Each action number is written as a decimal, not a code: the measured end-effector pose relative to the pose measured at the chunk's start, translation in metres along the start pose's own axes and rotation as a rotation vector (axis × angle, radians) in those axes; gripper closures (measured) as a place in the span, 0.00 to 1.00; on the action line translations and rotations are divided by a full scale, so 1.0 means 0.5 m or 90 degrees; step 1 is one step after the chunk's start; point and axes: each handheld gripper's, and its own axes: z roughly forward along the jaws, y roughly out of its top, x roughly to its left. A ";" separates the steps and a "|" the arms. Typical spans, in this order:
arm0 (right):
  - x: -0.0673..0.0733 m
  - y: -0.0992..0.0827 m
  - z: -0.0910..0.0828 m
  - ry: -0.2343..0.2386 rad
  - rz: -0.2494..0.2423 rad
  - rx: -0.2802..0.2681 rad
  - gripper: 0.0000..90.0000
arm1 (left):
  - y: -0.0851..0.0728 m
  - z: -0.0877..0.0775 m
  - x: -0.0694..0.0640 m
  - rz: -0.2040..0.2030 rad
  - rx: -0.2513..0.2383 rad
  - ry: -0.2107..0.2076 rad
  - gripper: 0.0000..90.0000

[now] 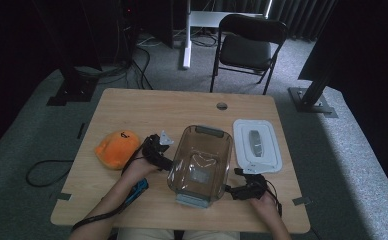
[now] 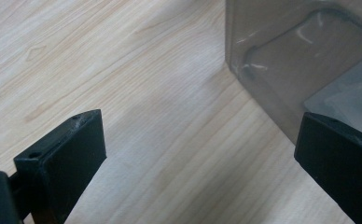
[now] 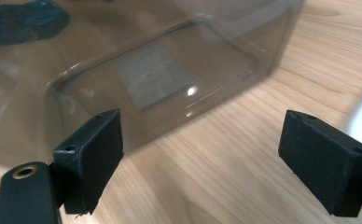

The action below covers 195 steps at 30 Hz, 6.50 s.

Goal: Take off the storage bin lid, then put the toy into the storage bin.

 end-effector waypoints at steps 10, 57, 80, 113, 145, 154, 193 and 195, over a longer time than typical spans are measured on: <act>0.030 0.008 0.029 0.024 -0.022 0.016 0.15 | 0.000 -0.027 0.036 -0.015 0.017 0.007 0.03; -0.011 -0.074 -0.061 -0.122 -0.029 0.089 0.15 | -0.209 -0.194 0.195 -0.159 0.000 0.123 0.05; -0.016 -0.078 -0.068 -0.130 -0.027 0.090 0.15 | -0.232 -0.176 0.207 -0.195 0.006 0.105 0.63; -0.015 -0.078 -0.068 -0.133 -0.023 0.088 0.15 | -0.095 -0.266 0.156 -0.139 -0.090 0.045 0.76; -0.013 -0.078 -0.067 -0.136 -0.022 0.088 0.15 | 0.160 -0.266 0.046 -0.002 -0.117 -0.033 0.75; -0.014 -0.078 -0.068 -0.135 -0.020 0.087 0.15 | 0.195 -0.222 0.015 0.028 -0.102 -0.071 0.75; -0.017 -0.079 -0.071 -0.123 -0.005 0.080 0.15 | 0.194 -0.092 -0.065 0.067 0.003 -0.157 0.67; -0.017 -0.079 -0.072 -0.123 -0.005 0.080 0.15 | 0.193 -0.086 -0.066 0.068 0.012 -0.158 0.67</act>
